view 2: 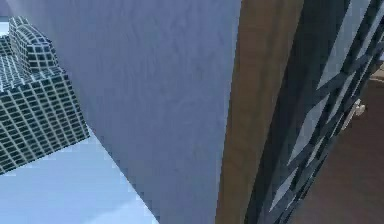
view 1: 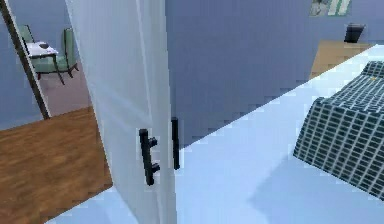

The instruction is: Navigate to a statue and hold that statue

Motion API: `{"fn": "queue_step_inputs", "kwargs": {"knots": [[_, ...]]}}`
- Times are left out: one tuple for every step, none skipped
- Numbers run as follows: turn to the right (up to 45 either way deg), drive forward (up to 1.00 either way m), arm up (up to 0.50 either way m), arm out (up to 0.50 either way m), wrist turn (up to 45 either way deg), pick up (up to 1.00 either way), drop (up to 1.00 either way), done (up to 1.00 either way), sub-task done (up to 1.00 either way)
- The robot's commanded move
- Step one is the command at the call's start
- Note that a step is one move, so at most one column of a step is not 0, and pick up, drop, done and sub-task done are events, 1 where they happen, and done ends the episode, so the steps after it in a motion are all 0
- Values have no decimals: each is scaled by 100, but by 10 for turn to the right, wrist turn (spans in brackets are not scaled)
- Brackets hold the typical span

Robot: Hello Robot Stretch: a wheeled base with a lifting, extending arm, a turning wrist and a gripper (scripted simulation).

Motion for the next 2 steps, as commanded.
{"fn": "queue_step_inputs", "kwargs": {"knots": [[210, 0, 0, 0, 0, 0, 0, 0, 0], [0, 60, 0, 0, 0, 0, 0, 0, 0]]}}
